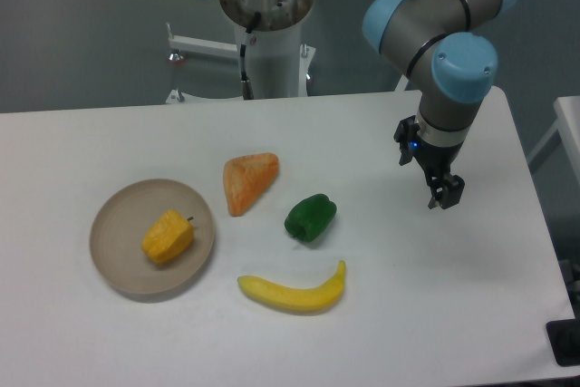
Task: Pick up the yellow pepper from the plate
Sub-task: 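Move the gripper over the green pepper toward the plate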
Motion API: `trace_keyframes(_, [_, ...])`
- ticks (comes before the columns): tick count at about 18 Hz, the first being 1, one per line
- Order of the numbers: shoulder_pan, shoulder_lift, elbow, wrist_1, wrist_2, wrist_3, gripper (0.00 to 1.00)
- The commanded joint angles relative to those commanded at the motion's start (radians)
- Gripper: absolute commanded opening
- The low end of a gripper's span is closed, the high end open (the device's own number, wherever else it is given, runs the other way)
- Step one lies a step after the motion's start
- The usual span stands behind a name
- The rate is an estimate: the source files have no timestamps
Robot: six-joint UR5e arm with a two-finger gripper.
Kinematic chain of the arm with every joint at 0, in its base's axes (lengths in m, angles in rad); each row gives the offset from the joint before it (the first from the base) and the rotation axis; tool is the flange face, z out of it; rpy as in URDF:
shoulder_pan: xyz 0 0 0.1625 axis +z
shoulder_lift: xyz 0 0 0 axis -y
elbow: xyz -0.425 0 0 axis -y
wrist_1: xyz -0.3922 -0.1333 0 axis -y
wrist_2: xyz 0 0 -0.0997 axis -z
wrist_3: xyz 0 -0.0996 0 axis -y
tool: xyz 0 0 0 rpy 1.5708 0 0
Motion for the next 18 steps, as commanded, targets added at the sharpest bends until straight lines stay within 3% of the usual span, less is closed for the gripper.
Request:
trace_keyframes(4, [-0.014, -0.002, -0.001, -0.002, -0.021, -0.012, 1.00])
trace_keyframes(8, [-0.064, 0.047, -0.066, -0.003, -0.167, -0.147, 1.00])
trace_keyframes(10, [-0.170, 0.072, -0.080, 0.002, -0.163, -0.288, 1.00])
trace_keyframes(18, [-0.411, 0.061, -0.092, 0.005, -0.164, -0.593, 1.00])
